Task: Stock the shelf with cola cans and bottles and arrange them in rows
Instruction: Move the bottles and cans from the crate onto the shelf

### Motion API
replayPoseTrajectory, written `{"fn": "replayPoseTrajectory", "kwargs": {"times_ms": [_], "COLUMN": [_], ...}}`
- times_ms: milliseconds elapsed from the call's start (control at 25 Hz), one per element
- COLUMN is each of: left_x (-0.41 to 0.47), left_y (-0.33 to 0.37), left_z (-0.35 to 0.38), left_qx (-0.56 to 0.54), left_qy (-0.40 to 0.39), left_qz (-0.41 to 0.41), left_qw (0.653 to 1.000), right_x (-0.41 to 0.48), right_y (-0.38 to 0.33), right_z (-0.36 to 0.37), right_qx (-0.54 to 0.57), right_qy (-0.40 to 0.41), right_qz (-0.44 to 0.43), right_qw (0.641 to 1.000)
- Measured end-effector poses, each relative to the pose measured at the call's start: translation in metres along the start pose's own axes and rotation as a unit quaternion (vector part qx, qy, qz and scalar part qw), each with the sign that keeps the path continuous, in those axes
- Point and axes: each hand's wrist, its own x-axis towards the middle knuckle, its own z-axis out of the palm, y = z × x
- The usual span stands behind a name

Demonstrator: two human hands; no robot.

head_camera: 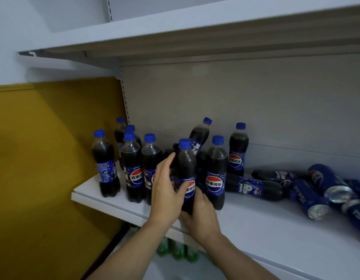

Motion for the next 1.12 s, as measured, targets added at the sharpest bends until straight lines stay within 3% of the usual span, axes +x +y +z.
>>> {"fn": "replayPoseTrajectory", "kwargs": {"times_ms": [240, 280, 400, 640, 880, 960, 1120], "left_x": [-0.021, -0.025, -0.045, -0.116, -0.222, -0.256, -0.314], "left_y": [-0.01, -0.013, -0.024, -0.036, -0.045, -0.056, -0.107], "left_z": [-0.04, -0.053, -0.099, -0.218, -0.347, -0.374, -0.4], "left_qx": [0.027, 0.034, 0.073, 0.186, 0.269, 0.287, 0.303], "left_qy": [0.024, 0.034, 0.071, 0.167, 0.269, 0.281, 0.255], "left_qz": [0.023, 0.018, -0.001, -0.038, -0.128, -0.166, -0.227], "left_qw": [0.999, 0.999, 0.995, 0.968, 0.916, 0.9, 0.89], "right_x": [-0.013, -0.018, -0.034, -0.053, -0.099, -0.12, -0.152], "right_y": [-0.01, -0.016, -0.045, -0.123, -0.189, -0.197, -0.195], "right_z": [-0.002, -0.009, -0.023, 0.043, 0.152, 0.192, 0.27], "right_qx": [0.011, -0.008, -0.006, 0.038, 0.006, 0.019, 0.058], "right_qy": [0.023, 0.06, 0.14, -0.045, -0.244, -0.309, -0.397], "right_qz": [0.026, 0.003, -0.185, -0.338, -0.472, -0.469, -0.401], "right_qw": [0.999, 0.998, 0.973, 0.939, 0.847, 0.827, 0.823]}}
